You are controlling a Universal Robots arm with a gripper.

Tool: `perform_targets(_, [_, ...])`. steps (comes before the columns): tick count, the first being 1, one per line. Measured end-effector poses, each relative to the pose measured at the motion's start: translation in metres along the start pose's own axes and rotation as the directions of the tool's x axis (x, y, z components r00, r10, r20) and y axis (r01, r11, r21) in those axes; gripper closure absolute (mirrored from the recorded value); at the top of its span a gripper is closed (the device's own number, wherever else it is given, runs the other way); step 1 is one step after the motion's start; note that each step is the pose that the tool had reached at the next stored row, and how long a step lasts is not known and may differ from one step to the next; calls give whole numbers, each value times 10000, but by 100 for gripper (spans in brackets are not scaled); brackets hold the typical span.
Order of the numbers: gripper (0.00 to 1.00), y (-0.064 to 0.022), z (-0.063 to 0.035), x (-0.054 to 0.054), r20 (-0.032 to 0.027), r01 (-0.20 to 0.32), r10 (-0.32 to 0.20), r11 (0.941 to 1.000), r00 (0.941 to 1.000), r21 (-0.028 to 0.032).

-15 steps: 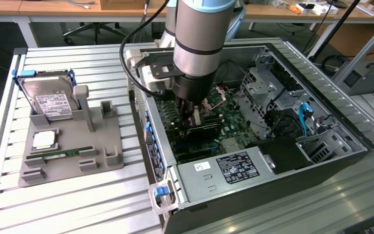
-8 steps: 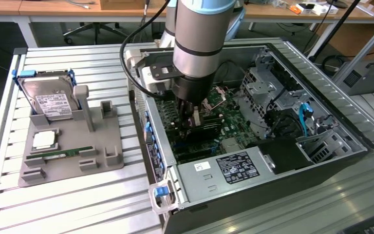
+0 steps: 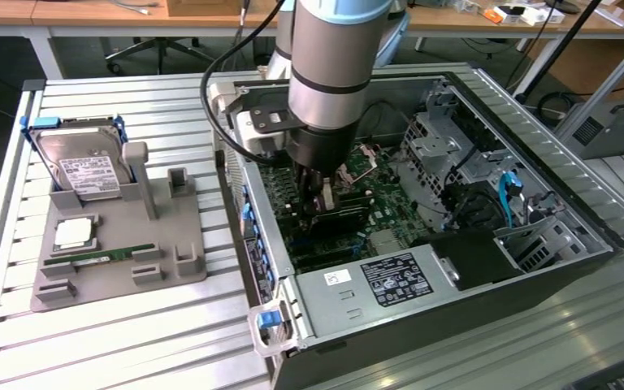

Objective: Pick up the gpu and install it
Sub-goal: 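Press down on the gpu until it lock into place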

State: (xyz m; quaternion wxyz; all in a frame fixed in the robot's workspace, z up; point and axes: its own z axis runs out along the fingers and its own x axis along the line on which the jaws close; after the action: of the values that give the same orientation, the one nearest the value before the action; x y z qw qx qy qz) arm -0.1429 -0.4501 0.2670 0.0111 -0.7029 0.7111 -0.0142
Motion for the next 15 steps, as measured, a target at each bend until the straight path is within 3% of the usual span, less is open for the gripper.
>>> perform_targets(5, [89, -46, -56, -2, 18, 3, -3, 10000, 10000, 15])
perform_targets(10, [89, -170, -95, -2, 3, 1, -1, 10000, 10000, -8])
perform_targets(11, [89, -265, -93, -2, 3, 3, -3, 10000, 10000, -43])
perform_targets(15, [89, -461, -86, -4, 2, 3, -2, 9999, 10000, -150])
